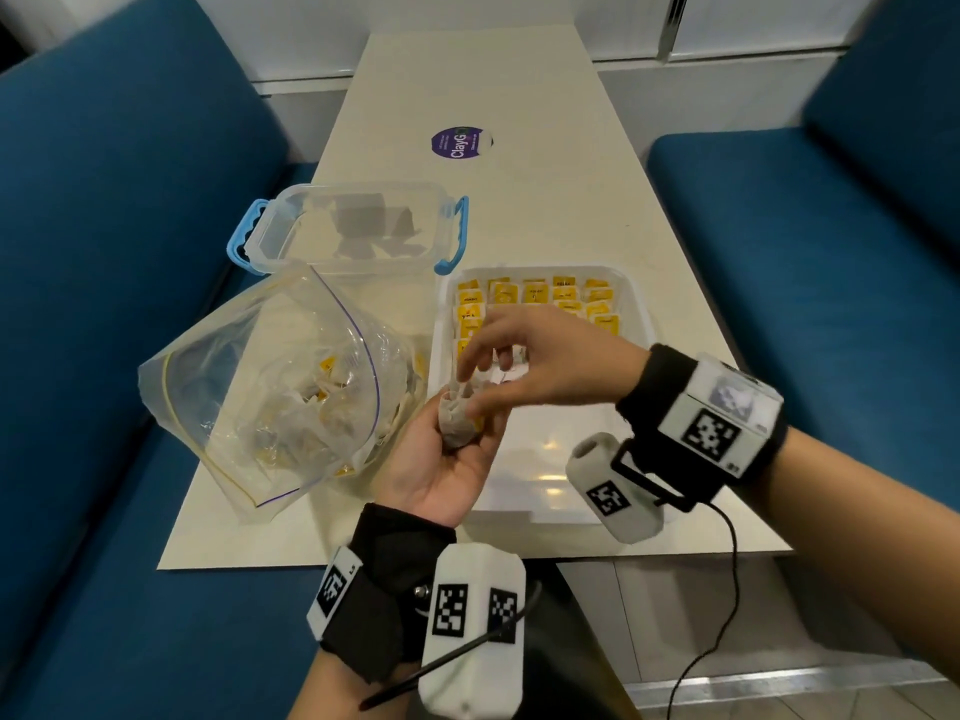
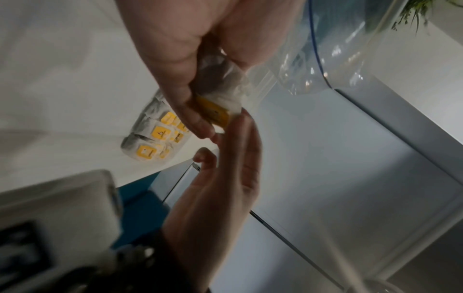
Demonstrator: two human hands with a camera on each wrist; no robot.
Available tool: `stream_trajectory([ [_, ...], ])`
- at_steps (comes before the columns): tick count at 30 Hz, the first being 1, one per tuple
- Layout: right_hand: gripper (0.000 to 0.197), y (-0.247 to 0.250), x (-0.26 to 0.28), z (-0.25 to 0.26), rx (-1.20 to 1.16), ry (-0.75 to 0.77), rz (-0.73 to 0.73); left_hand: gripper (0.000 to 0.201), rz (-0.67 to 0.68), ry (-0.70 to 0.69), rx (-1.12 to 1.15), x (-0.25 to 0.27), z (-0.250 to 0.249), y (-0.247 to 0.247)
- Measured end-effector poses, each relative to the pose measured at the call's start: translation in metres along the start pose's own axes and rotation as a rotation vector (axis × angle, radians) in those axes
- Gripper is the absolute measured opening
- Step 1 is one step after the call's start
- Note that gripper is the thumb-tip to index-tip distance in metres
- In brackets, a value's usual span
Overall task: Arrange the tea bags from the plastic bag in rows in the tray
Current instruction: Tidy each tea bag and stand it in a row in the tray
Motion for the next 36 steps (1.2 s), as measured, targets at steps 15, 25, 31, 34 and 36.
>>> stream_trajectory([
  [15,0.011,-0.008,0.016,-0.019,-0.196,-0.035,-0.141,0.033,0.043,0.003,-0.082,0.0,0.004,-0.006],
  [25,0.007,0.008,0.011,-0.042,-0.403,-0.301,-0.246,0.033,-0.043,0.012,-0.051,-0.002,0.006,0.002],
  [31,0.013,0.016,-0.004,-0.055,-0.241,-0.342,-0.274,0.029,-0.05,0.031,-0.065,-0.001,0.008,0.006],
  [34,0.018,0.014,-0.012,-0.059,-0.186,-0.362,-0.254,0.03,-0.048,0.032,-0.059,-0.002,0.009,0.009],
  [36,0.022,0.012,-0.016,-0.062,-0.144,-0.384,-0.256,0.029,-0.048,0.036,-0.054,-0.002,0.009,0.01],
])
Point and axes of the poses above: each hand's wrist, its own x-axis away from the middle knuckle, its own y-axis out of the back of the hand, z = x × y, the point moved 4 cm from there along -x, towards the middle knuckle, and after that the axes turned 13 degrees about x, right-handed, at the moved point
